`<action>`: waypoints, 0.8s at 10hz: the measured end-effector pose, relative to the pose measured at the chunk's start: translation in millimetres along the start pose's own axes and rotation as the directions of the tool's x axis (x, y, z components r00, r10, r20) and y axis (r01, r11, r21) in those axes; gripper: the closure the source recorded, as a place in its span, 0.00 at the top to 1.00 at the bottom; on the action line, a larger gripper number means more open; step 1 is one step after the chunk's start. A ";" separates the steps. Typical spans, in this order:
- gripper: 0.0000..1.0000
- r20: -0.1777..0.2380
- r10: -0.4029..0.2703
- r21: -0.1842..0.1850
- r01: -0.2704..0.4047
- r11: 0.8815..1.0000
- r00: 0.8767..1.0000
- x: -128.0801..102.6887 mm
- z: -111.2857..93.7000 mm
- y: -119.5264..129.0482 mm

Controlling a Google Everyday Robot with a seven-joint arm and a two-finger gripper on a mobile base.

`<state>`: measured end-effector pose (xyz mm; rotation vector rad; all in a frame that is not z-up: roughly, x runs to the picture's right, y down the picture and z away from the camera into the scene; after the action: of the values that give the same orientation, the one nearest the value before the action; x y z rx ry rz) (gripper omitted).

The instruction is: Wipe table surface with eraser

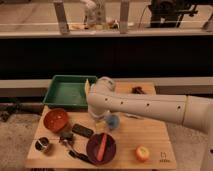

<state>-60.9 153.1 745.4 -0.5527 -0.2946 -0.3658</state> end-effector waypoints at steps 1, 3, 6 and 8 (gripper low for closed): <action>0.80 0.001 -0.006 0.002 0.006 1.000 1.000 -4.4 3.0 -2.7; 0.80 0.004 -0.007 0.002 0.007 1.000 1.000 -8.3 7.3 -5.6; 0.80 0.011 -0.012 0.005 0.011 1.000 1.000 -17.8 16.9 -11.2; 0.80 0.015 -0.019 0.008 0.019 1.000 1.000 -24.0 23.8 -15.3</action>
<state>-92.7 160.5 762.9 -0.5454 -0.3163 -0.3785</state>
